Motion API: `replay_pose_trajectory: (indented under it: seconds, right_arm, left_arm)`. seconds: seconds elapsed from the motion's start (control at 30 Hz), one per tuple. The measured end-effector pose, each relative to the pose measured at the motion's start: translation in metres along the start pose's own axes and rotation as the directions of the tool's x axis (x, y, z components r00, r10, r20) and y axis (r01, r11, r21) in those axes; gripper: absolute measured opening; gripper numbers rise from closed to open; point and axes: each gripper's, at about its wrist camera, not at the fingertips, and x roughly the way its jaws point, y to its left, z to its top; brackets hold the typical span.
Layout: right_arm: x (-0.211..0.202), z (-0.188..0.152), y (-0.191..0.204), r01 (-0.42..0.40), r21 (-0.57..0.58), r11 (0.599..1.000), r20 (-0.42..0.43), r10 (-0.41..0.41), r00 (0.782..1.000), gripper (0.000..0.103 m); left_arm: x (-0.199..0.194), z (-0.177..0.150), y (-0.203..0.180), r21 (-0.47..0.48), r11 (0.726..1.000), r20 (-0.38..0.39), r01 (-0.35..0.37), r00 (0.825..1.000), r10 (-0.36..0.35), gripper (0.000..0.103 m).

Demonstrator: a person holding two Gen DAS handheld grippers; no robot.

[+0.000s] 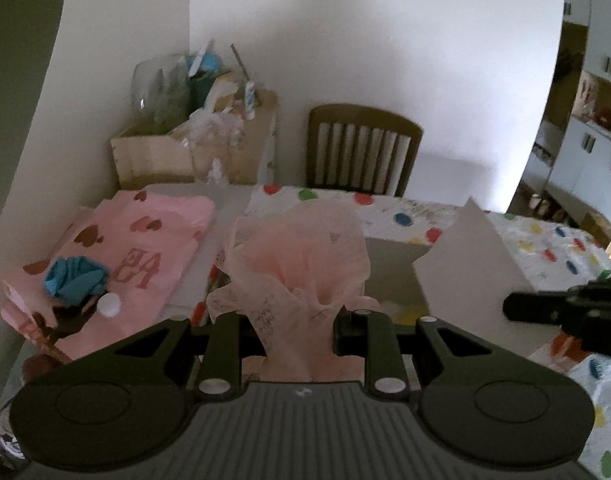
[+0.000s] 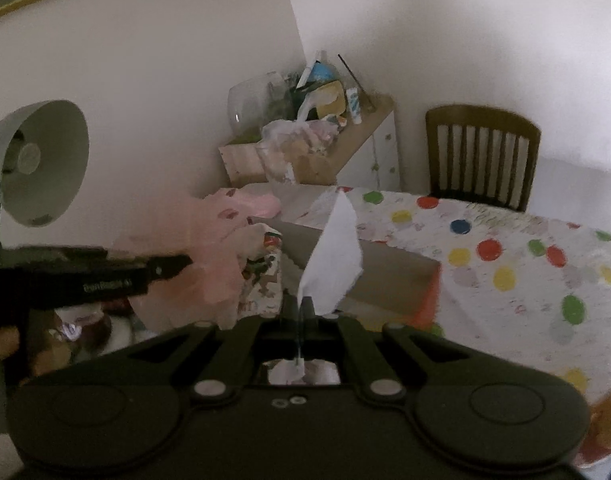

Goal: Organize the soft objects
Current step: 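Lift the puff with the left tool while the right tool lifts the tissue toward the red box, then lower the pink puff into the box with the left tool while the right tool releases the tissue inside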

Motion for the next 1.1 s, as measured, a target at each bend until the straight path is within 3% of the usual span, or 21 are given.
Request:
replay_pose_trajectory:
  seconds: [0.3,0.53,0.97,1.1]
  right_arm:
    - [0.043,0.003,-0.002,0.013,0.057,0.998,-0.038,-0.011,0.999,0.0]
    - [0.07,-0.005,-0.017,0.092,0.089,0.992,-0.108,-0.082,0.991,0.0]
    - [0.08,-0.02,-0.023,0.196,0.055,0.979,-0.196,-0.182,0.964,0.019]
    - [0.076,-0.019,-0.025,0.204,0.055,0.978,-0.199,-0.189,0.962,0.025]
  left_arm:
    - [0.04,-0.011,0.026,0.025,0.998,-0.075,-0.055,0.996,0.057,0.024]
    - [0.06,-0.014,0.026,0.049,0.998,-0.107,-0.04,0.993,0.045,0.024]
    - [0.084,-0.024,0.029,0.025,1.0,-0.201,-0.002,0.979,0.007,0.024]
    - [0.086,-0.026,0.031,0.014,1.0,-0.22,-0.002,0.976,0.005,0.032]
